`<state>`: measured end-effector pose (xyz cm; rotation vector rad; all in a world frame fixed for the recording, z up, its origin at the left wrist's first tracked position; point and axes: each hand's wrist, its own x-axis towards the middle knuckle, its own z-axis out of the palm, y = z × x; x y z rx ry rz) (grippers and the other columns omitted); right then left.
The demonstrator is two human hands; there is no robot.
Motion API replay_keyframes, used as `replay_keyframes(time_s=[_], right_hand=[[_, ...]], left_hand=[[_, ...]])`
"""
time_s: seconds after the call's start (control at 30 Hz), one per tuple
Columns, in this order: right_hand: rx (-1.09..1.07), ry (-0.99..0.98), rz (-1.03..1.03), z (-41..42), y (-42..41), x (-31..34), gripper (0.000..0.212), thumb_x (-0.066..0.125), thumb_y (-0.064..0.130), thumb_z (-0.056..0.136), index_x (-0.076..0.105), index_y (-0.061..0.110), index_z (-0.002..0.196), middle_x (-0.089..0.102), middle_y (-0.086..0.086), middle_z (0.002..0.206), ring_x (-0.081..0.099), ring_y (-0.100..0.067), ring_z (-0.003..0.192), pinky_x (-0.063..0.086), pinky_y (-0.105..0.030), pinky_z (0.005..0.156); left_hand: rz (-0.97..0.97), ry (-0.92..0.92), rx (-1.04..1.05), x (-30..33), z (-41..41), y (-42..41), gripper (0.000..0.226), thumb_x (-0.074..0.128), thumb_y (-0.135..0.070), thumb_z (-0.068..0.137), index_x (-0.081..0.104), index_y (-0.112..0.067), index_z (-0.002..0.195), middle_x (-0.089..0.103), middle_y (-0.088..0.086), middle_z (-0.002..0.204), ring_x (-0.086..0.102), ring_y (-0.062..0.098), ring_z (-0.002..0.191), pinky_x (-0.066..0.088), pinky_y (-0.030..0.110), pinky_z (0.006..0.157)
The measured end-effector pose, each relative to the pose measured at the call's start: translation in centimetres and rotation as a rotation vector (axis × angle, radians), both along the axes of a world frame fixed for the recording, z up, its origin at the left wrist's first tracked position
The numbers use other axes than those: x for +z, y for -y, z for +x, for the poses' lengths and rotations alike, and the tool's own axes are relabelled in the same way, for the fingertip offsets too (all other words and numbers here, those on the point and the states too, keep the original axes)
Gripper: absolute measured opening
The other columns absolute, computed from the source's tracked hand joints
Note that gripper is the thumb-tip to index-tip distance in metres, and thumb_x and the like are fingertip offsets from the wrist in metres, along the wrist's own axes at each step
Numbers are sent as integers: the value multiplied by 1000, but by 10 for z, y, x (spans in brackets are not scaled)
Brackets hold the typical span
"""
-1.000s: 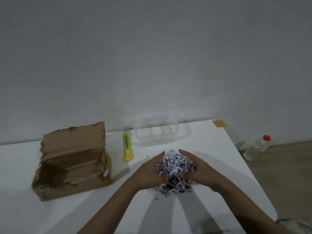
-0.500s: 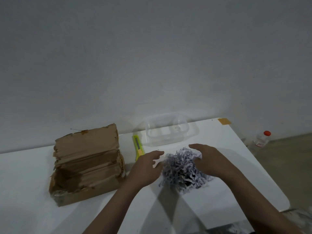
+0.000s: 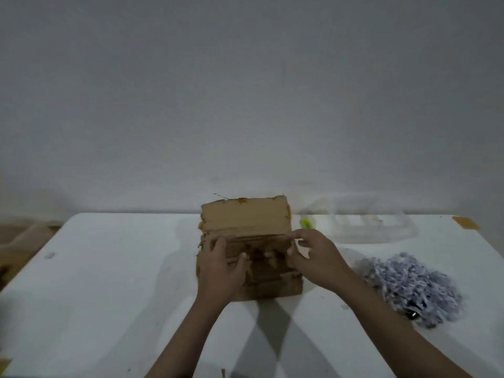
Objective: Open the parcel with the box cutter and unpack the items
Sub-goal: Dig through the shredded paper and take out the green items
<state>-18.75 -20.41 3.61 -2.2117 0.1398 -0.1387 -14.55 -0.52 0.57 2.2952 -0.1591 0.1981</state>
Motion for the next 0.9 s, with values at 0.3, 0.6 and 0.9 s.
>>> replay_keyframes(time_s=[0.3, 0.6, 0.9], right_hand=[[11, 42, -159, 38, -44, -61, 36, 69, 7, 77, 64, 13, 112, 61, -7, 114, 58, -20, 107, 44, -23, 87], [-23, 450, -363, 13, -39, -90, 36, 73, 9, 78, 64, 0, 112, 55, -22, 125, 49, -26, 123, 36, -23, 109], [-70, 553, -349, -9, -39, -96, 45, 73, 11, 76, 60, -4, 117, 51, -28, 127, 48, -31, 125, 41, -34, 107]], left_hand=[[135, -184, -44, -36, 16, -64, 72, 50, -56, 81, 31, -26, 144, 22, 11, 154, 18, 33, 140, 29, 46, 108], [172, -47, -173, -61, 0, -74, 93, 46, -66, 76, 9, -24, 150, 13, 3, 158, 19, 26, 139, 27, 44, 111], [47, 182, -174, -73, -32, -76, 88, 61, -52, 79, 19, -13, 146, 24, 3, 149, 17, 11, 139, 31, 43, 105]])
